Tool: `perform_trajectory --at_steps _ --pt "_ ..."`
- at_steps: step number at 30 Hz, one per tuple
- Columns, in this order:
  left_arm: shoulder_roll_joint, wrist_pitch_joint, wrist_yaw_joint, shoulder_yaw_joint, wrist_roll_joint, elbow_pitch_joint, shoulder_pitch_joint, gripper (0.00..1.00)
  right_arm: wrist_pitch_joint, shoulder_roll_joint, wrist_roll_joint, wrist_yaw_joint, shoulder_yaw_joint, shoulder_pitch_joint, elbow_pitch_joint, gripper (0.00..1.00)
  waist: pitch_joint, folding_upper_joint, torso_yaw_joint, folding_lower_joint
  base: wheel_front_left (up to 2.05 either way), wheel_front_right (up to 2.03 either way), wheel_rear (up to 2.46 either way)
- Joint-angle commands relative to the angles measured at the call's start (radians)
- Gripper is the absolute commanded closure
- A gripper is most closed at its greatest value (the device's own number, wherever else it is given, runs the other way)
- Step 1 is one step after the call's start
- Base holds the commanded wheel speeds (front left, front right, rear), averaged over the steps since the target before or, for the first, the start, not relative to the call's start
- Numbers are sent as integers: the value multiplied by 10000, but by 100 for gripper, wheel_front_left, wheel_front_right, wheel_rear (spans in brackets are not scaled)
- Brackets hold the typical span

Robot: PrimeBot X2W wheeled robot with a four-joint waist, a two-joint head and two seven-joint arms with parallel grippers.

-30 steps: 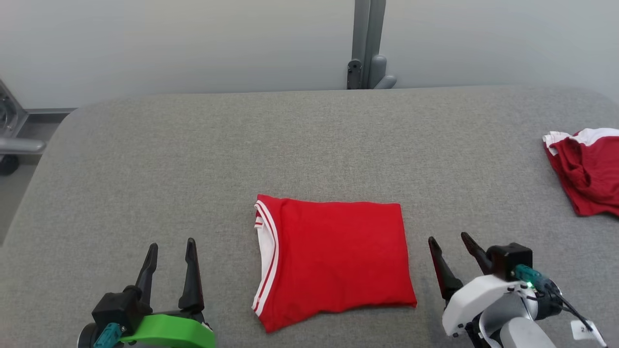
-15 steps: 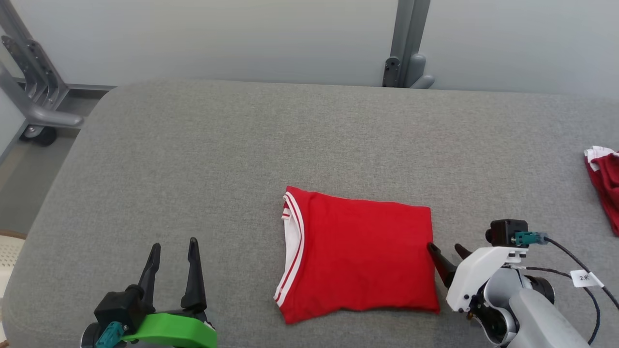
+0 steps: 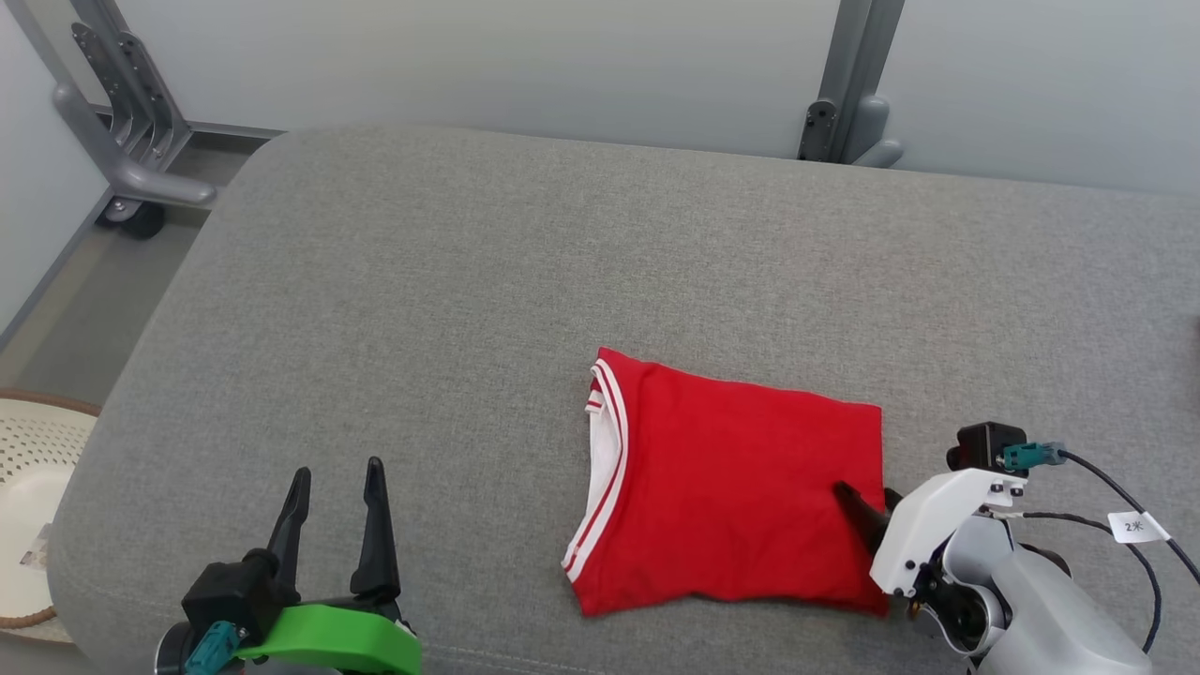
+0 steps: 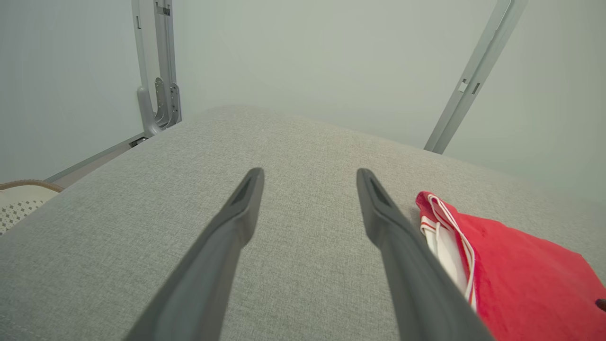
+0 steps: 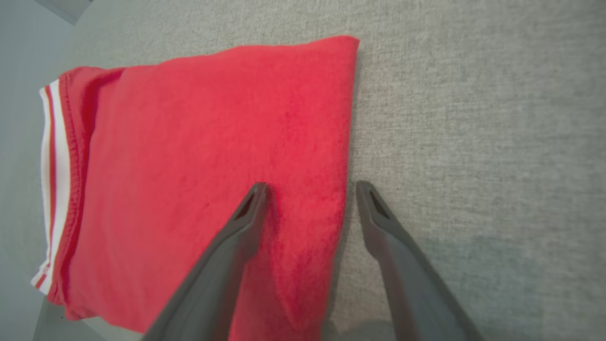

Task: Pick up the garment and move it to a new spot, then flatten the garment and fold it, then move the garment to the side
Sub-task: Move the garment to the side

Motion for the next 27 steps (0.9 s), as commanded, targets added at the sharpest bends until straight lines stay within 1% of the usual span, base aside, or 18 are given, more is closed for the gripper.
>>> perform_trajectory --at_steps 1,2,4,5,11,16,20,23,24,26,27 --pt "15 -25 17 13 49 -31 -69 0 -55 -28 89 -6 93 -45 81 60 19 99 14 -1 0 0 0" --pt "15 -25 20 34 59 -35 -56 0 -124 -1 201 -6 193 -93 89 74 25 99 7 -1 0 0 0" --pt "15 -25 19 62 65 -36 -21 0 -191 -8 424 -6 373 -174 144 98 36 99 -28 -1 0 0 0" --pt "15 -25 12 61 80 -31 -12 0 -235 -20 523 -6 481 -232 164 100 42 99 -53 -1 0 0 0" --pt "15 -25 -5 4 134 -95 -14 0 -667 -200 1044 -6 960 -572 236 100 86 99 -370 -1 0 0 0" --pt "15 -23 -89 -69 147 -160 -3 0 -1056 -552 1241 -9 1173 -818 360 100 111 99 -988 -1 0 0 0" --pt "15 -25 -106 -171 97 -180 -20 0 -1156 -971 1293 -8 1305 -1043 460 100 167 99 -1750 -1 0 0 0" --pt "15 -23 -83 -267 59 -210 -65 0 -1147 -1267 1318 -8 1401 -1248 460 100 271 99 -2472 -1 0 0 0" --pt "15 -24 -82 -391 45 -214 -162 0 -1129 -1497 1320 -8 1414 -1384 443 100 363 99 -2958 -1 0 0 0" --pt "15 -24 -54 -428 37 -241 -262 0 -1088 -1652 1274 -8 1480 -1573 396 100 484 99 -3502 -1 0 0 0" --pt "15 -24 -54 -428 37 -241 -262 0 -1088 -1652 1274 -8 1480 -1573 396 100 484 99 -3502 -1 0 0 0"
